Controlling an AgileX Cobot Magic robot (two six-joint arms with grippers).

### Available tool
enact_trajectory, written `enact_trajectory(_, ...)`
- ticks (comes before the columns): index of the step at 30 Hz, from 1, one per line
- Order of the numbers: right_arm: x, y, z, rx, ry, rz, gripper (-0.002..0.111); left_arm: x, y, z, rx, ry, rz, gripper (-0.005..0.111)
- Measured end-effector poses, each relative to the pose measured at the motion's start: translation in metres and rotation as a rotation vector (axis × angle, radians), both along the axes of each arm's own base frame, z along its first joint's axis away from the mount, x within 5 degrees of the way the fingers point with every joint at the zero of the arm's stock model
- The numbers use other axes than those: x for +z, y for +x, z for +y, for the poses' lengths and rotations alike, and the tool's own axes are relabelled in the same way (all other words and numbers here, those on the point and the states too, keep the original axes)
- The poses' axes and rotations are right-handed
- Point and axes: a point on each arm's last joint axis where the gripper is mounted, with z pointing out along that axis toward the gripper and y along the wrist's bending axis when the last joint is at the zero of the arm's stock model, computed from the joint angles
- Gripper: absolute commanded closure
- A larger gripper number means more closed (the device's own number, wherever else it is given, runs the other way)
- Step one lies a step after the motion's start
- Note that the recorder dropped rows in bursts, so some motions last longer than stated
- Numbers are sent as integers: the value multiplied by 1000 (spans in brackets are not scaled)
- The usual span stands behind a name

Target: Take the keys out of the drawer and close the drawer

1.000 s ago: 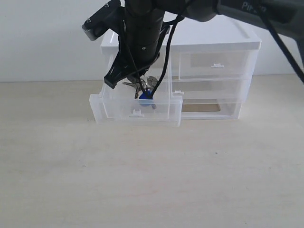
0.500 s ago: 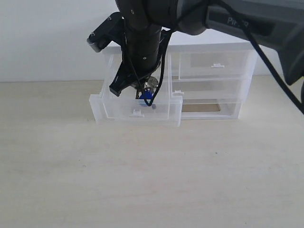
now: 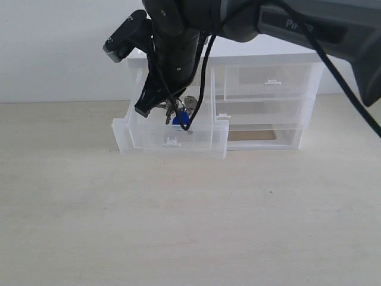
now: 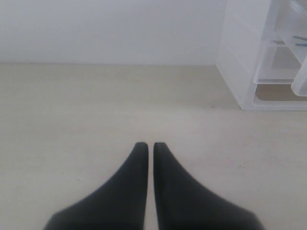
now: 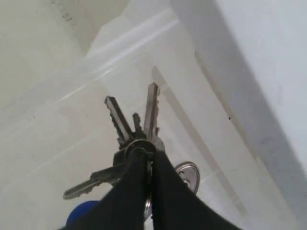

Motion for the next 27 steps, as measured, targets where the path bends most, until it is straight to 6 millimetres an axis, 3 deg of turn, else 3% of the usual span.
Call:
enact_trajectory(4, 22, -13, 4, 32, -17, -69, 108, 0, 0, 0, 0, 0, 0, 102)
enact_trajectory(7, 27, -18, 5, 9, 3, -63, 103, 0, 0, 0, 0, 0, 0, 102)
enact_trajectory(8, 27, -19, 4, -1, 5, -58, 84, 0, 0, 0, 0, 0, 0, 102)
enact_trajectory(11, 25, -17, 0, -36, 10, -29, 38, 0, 0, 0, 0, 0, 0, 102)
enact_trajectory(13, 23, -15, -2, -51, 19, -14, 24, 0, 0, 0, 0, 0, 0, 102)
enact_trajectory(17, 10, -10, -2, -71, 28, 32, 33, 0, 0, 0, 0, 0, 0, 102)
enact_trajectory(20, -9, -4, 3, -89, 16, 57, 34, 0, 0, 0, 0, 0, 0, 102)
enact_trajectory(23, -15, 1, 1, -108, 30, 68, 37, 0, 0, 0, 0, 0, 0, 102)
enact_trajectory(25, -16, 4, -1, -115, 34, 66, 51, 0, 0, 0, 0, 0, 0, 102)
enact_trajectory(27, -18, 7, -3, -122, 39, 67, 74, 0, 0, 0, 0, 0, 0, 102)
